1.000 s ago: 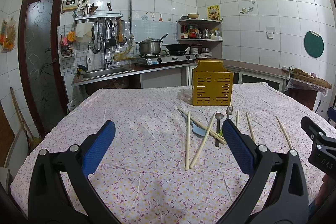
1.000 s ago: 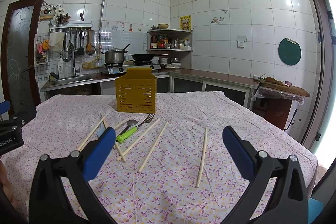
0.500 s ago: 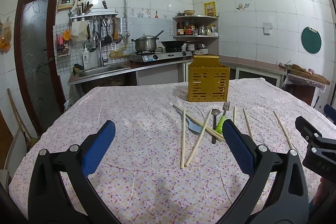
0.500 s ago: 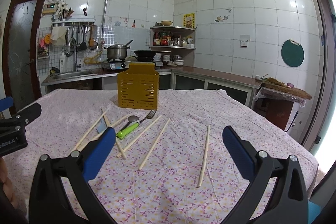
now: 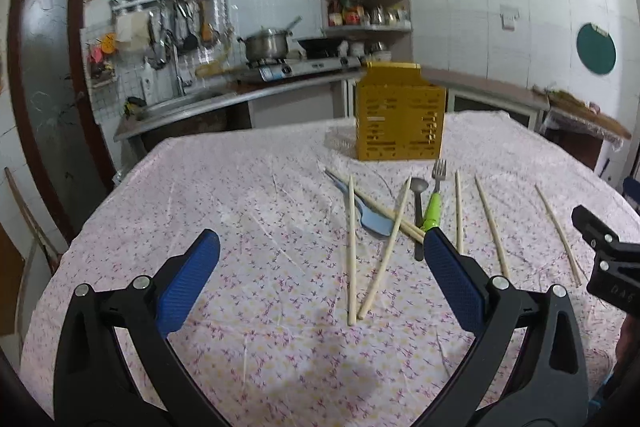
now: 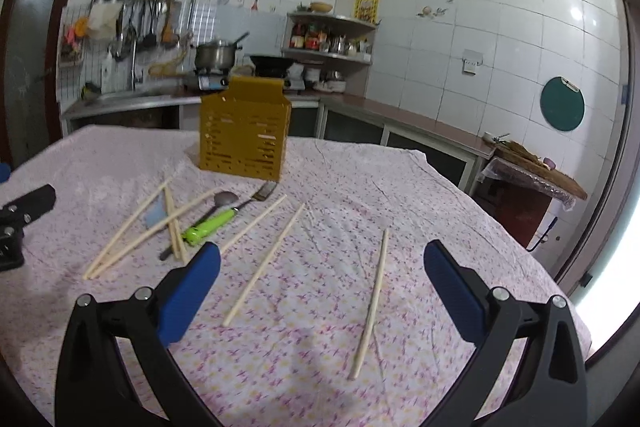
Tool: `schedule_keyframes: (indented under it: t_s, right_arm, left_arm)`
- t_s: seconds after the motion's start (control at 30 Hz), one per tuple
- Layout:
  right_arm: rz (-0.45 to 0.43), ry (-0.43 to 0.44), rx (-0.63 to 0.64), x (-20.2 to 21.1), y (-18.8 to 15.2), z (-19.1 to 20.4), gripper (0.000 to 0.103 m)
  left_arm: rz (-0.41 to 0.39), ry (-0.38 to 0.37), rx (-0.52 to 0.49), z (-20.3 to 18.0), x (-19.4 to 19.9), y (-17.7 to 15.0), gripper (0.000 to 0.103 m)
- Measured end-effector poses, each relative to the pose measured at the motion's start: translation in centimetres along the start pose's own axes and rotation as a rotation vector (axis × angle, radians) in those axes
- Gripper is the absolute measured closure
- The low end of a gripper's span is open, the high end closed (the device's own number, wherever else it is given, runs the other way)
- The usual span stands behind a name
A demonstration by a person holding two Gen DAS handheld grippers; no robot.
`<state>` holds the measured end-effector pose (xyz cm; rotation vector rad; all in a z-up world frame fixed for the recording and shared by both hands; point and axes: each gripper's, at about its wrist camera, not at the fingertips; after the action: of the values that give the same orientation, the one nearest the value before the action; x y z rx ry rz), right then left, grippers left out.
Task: Organize utensils
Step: 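Lower the right tool and grasp a wooden chopstick while the left tool grasps another chopstick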
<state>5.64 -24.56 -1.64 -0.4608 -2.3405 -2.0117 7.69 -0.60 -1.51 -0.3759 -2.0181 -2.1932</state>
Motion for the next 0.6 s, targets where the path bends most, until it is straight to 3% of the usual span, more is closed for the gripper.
schedule_keyframes:
  t_s: [0.23,0.43,0.6]
  right_arm:
    - [0.119,0.029,0.028,-5.1,0.4,-1.2,0.004]
    - [0.255,0.018,-0.08,-10.7,-0.1,-4.4,0.004]
    - [0.371,0.018,-0.133,-14.8,-0.4,-6.2,0.004]
  left_arm:
    - [0.123,-0.074,-0.006,-0.1,-5.0,1.7,0.005]
    - [0.197,-0.099,0.003,0.0,-10.6,2.2,0.005]
    - [0.312,-0.107,0.024,0.3,-15.9,1.8,0.005]
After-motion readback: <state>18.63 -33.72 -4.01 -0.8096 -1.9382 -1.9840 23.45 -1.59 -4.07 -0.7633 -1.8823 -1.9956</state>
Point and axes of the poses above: each gripper's, at about its wrist camera, not at the fingertips, and x roughly against the way its jaws point, z to its left, y to its top, and after that the axes turned 13 degrees about -z, right-handed
